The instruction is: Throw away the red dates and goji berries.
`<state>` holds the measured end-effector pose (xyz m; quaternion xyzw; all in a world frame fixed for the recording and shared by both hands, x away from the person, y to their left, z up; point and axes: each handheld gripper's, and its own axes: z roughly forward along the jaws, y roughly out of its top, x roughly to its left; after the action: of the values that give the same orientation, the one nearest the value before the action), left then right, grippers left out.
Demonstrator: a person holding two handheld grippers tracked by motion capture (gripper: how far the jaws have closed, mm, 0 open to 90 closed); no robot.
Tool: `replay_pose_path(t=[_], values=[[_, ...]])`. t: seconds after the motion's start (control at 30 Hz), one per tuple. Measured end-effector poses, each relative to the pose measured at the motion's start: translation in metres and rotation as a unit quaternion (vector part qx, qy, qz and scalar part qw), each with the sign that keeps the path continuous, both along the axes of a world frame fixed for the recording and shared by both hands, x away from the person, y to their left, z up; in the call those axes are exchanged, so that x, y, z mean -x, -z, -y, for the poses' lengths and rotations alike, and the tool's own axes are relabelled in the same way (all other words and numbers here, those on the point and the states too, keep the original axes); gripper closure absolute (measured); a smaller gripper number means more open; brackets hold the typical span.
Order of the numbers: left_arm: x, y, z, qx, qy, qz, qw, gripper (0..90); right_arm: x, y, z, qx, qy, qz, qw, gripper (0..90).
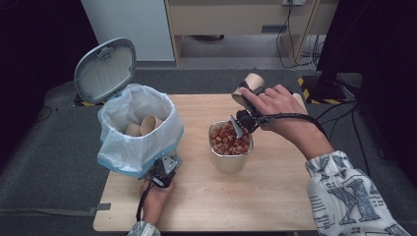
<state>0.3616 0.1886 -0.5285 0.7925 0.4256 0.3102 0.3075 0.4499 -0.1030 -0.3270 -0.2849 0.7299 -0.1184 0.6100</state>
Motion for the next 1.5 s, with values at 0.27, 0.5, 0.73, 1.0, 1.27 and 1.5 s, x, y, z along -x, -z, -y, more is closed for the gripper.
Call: replay_pose_path(t=[0.27,0.5,0.73,1.0,1.27,1.5], values=[[0.0,0.0,0.0,0.0,0.0,0.0,1.0,89.2,0.004,0.002,0.001,0.012,-0.009,-0.007,0.9999,32.0],[0.0,0.0,0.0,0.001,0.0,0.001,1.0,89.3,0.005,-0.011,0.004,-0.018,-0.006,-0.008,0.9998,31.9],[0.0,0.0,0.0,0.002,0.0,0.0,1.0,89.2,-0.001,-0.01,0.013,-0.095,0.003,-0.055,0.9939,31.7],[0.0,0.0,-0.001,0.002,0.001,0.001,1.0,89.3,-0.012,-0.004,0.029,-0.199,0.019,-0.129,0.9714,31.6],[0.0,0.0,-0.001,0.002,0.001,0.0,1.0,89.3,-0.019,-0.001,0.039,-0.264,0.031,-0.182,0.9466,31.5],[0.0,0.0,-0.001,0.002,0.002,0.001,1.0,89.2,-0.024,-0.001,0.052,-0.339,0.044,-0.232,0.9108,31.4]])
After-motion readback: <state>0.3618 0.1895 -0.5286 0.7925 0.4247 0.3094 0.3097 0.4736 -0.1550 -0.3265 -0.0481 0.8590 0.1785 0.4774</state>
